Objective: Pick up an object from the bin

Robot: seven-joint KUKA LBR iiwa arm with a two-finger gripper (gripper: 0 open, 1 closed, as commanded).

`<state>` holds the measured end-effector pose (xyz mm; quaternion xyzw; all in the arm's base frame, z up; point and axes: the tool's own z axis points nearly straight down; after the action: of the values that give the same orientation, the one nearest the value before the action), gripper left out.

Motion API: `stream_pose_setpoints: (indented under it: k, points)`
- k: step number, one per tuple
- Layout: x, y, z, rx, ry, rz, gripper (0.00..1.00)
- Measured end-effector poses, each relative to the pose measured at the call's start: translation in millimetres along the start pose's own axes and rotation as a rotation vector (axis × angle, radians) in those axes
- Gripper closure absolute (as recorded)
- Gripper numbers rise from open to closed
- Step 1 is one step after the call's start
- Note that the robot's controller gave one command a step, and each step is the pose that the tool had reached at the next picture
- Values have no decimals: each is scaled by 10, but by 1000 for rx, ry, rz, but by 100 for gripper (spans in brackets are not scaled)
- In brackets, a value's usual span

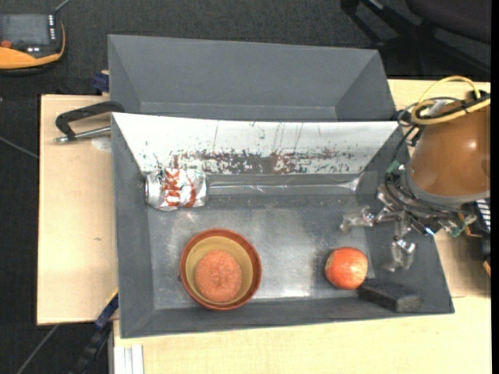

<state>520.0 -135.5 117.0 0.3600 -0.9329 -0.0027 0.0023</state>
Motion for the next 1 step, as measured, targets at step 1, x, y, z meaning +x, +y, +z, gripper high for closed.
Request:
stream_pose_setpoints:
  k: [1]
  points:
    - [-408,-60,172,2,-7,91,0]
